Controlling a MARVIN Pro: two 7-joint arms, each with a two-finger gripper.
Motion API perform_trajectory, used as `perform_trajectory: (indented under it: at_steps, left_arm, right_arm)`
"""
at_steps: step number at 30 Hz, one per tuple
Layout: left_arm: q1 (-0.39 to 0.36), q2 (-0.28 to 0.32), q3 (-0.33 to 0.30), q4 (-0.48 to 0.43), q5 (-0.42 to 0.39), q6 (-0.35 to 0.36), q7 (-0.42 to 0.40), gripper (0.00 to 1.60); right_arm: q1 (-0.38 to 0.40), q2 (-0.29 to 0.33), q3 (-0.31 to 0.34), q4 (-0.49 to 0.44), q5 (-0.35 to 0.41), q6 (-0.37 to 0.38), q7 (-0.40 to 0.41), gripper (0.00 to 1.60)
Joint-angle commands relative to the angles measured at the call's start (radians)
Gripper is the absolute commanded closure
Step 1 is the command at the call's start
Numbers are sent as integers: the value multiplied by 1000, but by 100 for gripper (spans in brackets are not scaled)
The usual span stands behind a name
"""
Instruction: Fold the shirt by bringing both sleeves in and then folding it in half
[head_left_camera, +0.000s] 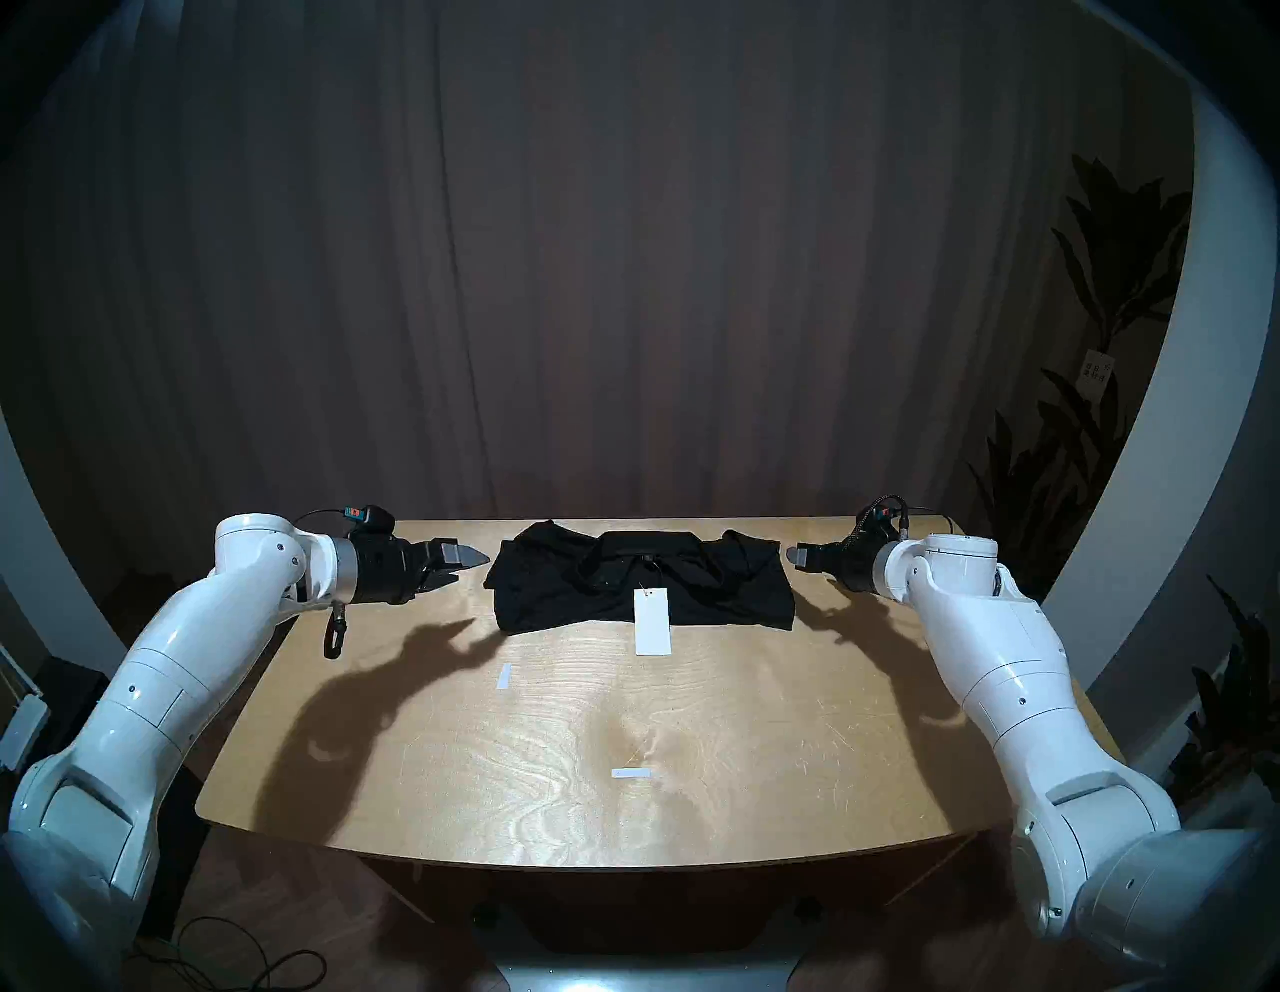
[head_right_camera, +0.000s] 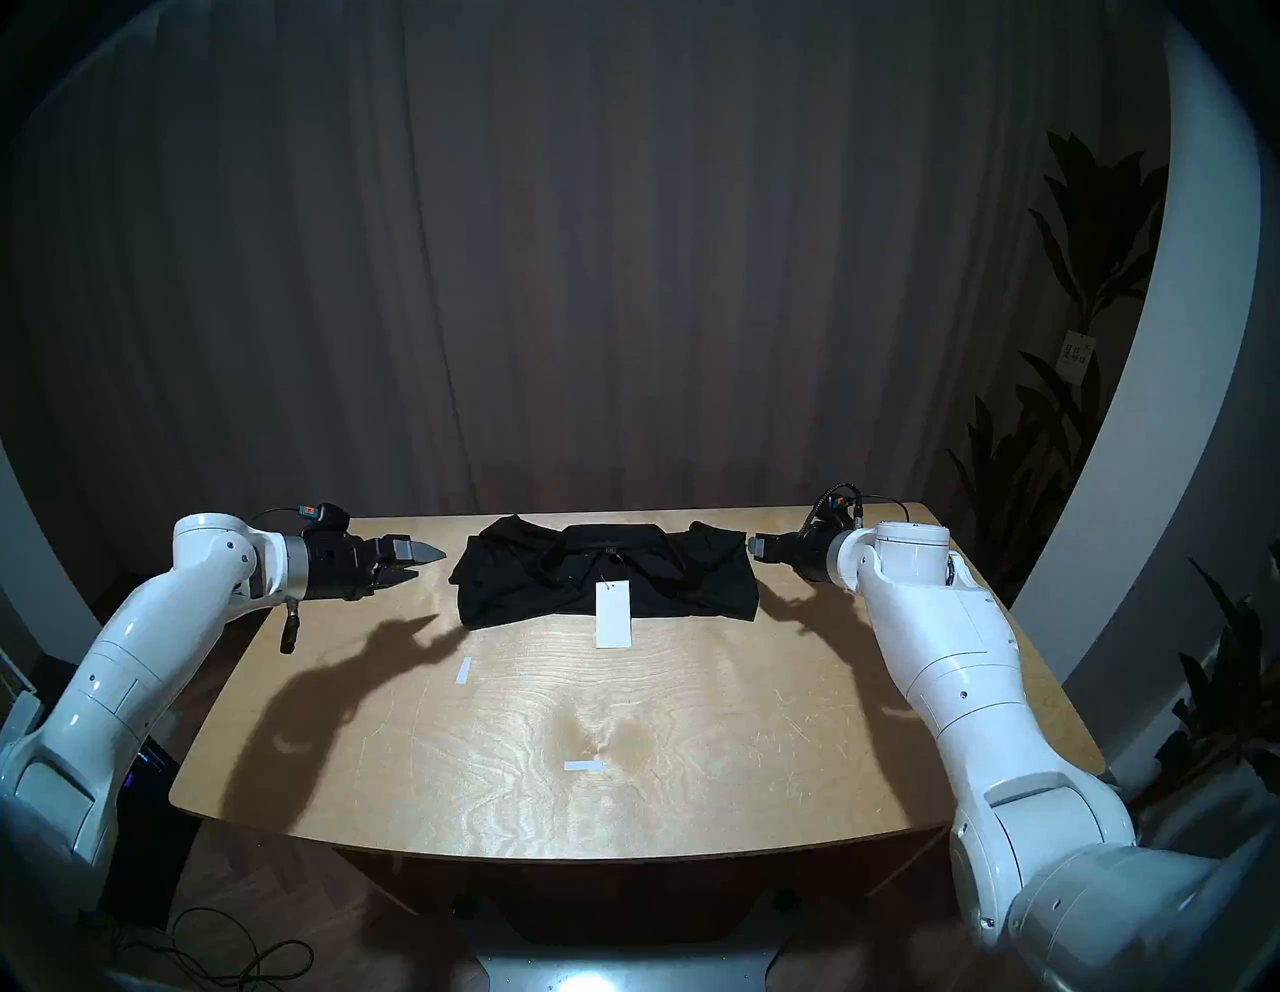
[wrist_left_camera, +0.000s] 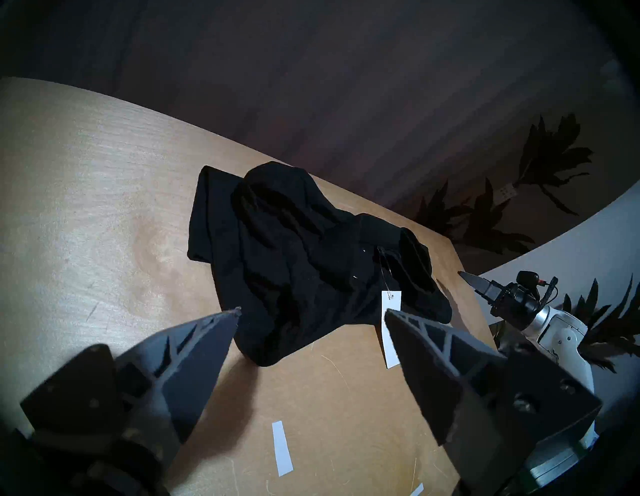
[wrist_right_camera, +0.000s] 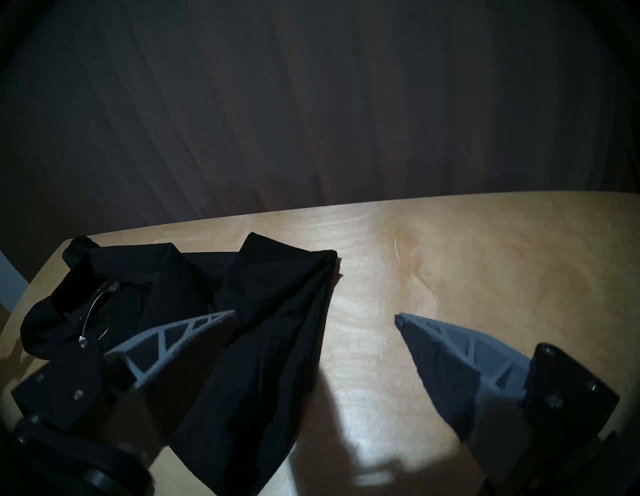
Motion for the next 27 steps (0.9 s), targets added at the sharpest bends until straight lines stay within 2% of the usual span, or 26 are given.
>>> perform_trajectory:
  at_steps: [1,8,10,12,13,20,27]
  left_arm:
    - [18,8,-36,-54,-16,-27,20,21]
    - [38,-11,-57,-82,-33,-47,83,23]
    - [39,-18,-59,-85,-36,-51,103,24]
    - [37,-23,-57,-84,-34,-53,120,24]
    - [36,-26,-56,-83,-35,-55,127,23]
    - [39,-44,-54,-79,-43,-64,167,26]
    - [52,-49,-65,-97,-60,-67,201,26]
  right_arm:
    - [5,-42,56,-80,65,120,-78,0]
    - [6,-97,122,-109,97,259,-221,0]
    - [23,-122,134,-89,89,273,-255,0]
    - [33,-142,126,-65,78,242,-284,0]
    - [31,-143,117,-50,80,192,-259,0]
    - [50,-169,128,27,133,58,-154,0]
    - [103,-154,105,154,118,-15,-103,0]
